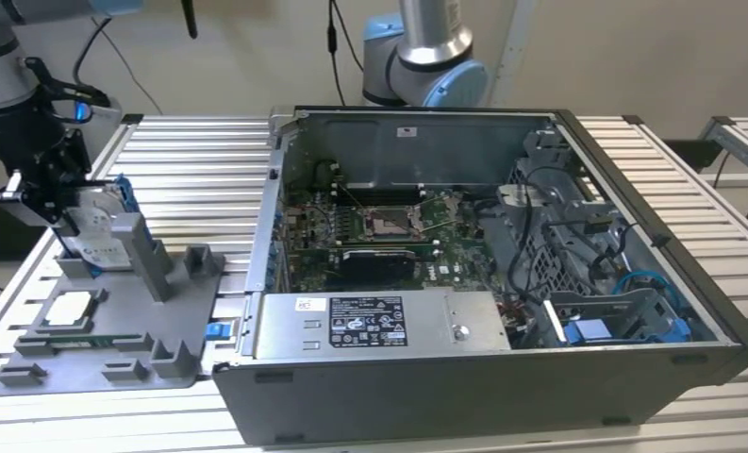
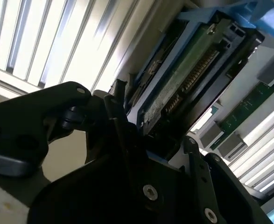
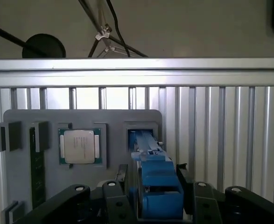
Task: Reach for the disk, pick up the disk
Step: 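Pick up the disk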
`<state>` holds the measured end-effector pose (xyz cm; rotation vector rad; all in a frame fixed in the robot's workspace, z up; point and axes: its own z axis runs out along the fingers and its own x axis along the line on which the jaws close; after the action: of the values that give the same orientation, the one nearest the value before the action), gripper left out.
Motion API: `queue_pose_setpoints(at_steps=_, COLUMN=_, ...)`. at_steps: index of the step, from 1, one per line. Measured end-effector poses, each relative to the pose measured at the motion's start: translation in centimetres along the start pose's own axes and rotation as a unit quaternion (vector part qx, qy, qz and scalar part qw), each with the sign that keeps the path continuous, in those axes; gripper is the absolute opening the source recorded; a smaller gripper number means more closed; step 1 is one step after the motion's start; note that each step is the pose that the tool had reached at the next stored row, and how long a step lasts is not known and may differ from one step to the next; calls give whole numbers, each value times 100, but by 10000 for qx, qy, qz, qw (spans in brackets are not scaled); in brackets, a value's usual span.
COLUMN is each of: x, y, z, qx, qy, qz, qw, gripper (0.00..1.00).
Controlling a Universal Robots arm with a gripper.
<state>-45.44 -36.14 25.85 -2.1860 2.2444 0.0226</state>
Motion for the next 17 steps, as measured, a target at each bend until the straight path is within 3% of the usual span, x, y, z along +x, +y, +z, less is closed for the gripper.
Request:
queue_pose_setpoints(at_steps=16, x=-3, y=-2, z=15, qx=14, qy=-7, qz=-3, qw=10000, gripper=100)
queue_pose_setpoints(at_steps=17, x=-5, y=-3, z=11, qx=11, qy=24, qz=-1, qw=10000, gripper=0)
